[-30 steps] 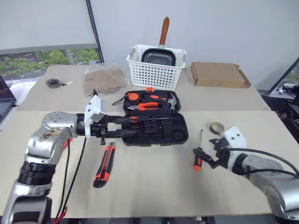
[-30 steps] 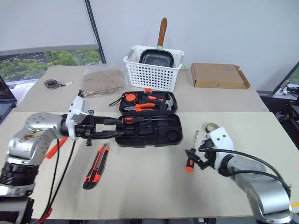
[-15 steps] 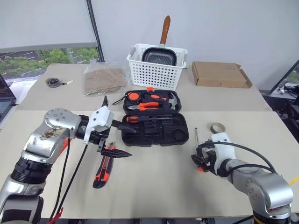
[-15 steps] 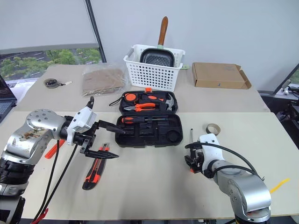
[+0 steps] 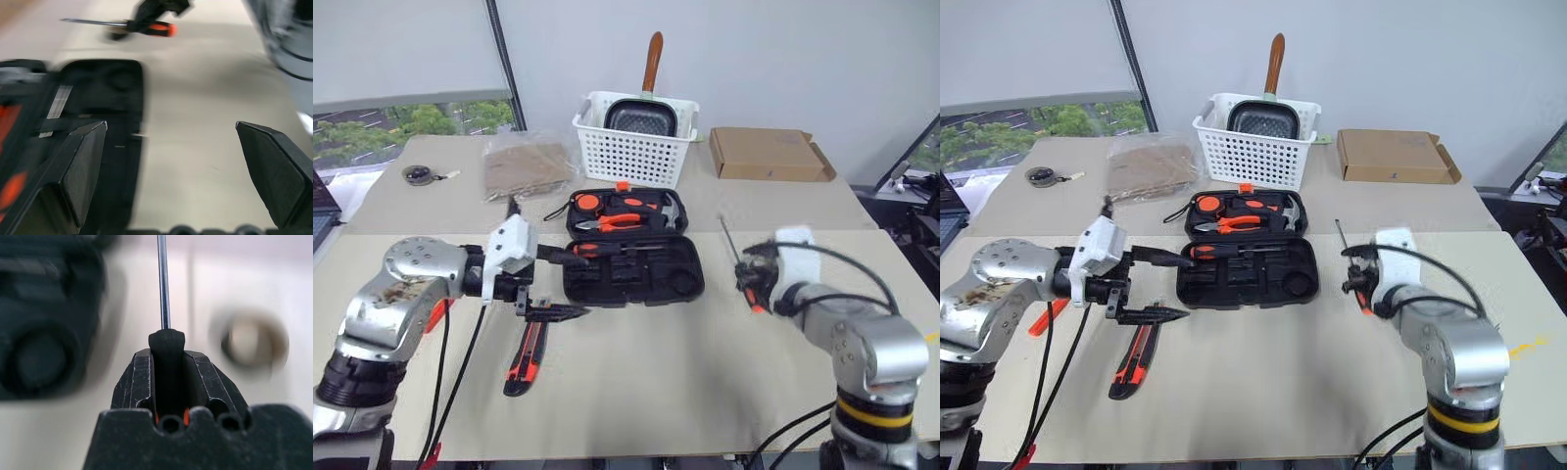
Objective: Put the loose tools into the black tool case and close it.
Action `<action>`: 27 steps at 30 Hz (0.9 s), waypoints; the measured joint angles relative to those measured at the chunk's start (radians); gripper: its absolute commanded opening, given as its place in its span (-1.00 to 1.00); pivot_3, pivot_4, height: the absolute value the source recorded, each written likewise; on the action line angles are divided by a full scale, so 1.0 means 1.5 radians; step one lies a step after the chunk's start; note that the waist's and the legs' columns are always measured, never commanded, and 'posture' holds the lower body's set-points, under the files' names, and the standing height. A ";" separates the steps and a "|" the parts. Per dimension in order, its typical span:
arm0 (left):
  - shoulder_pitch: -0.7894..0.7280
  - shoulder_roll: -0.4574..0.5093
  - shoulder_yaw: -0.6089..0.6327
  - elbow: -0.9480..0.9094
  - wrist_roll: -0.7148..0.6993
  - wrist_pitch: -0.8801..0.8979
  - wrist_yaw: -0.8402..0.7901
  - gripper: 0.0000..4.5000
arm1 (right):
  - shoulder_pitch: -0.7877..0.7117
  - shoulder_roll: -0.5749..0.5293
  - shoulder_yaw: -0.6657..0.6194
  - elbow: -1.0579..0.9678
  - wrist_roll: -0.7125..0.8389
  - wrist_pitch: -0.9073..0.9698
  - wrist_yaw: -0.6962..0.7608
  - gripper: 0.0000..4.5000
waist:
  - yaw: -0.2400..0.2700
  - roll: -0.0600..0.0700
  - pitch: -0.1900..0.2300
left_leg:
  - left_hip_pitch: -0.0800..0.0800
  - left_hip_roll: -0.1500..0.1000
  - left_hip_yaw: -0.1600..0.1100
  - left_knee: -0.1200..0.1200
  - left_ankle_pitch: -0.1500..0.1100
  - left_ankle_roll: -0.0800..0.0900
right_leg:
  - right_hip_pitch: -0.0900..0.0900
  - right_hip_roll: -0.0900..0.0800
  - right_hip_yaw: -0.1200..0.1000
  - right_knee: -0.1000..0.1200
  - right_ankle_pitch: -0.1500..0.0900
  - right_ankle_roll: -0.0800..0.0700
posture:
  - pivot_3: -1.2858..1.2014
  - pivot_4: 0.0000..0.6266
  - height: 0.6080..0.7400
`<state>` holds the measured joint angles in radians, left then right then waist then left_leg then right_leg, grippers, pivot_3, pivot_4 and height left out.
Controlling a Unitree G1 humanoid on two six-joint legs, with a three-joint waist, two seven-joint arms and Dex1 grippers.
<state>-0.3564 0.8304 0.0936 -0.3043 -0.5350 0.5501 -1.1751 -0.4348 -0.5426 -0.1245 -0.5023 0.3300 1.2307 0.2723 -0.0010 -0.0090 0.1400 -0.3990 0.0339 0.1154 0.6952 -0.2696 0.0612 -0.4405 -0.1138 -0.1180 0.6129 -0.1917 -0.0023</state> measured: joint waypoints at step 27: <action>0.295 -0.008 0.251 -0.202 -0.125 0.083 0.202 1.00 | -0.479 0.104 0.374 1.096 -0.352 -1.195 0.556 -0.77 | -0.009 -0.001 0.004 | 0.001 0.001 0.000 0.000 0.005 -0.008 | 0.000 0.000 0.000 0.002 0.003 -0.008 | 0.03 -0.52 0.39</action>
<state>0.0866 0.8182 0.4695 -0.6077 -0.7219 0.6746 -0.8726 -1.1533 -0.3860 0.4370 1.1416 -0.1974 -0.5616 1.1069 -0.0151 -0.0101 0.1458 -0.3981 0.0351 0.1150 0.6951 -0.2628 0.0497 -0.4399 -0.1139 -0.1187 0.6160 -0.1874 -0.0143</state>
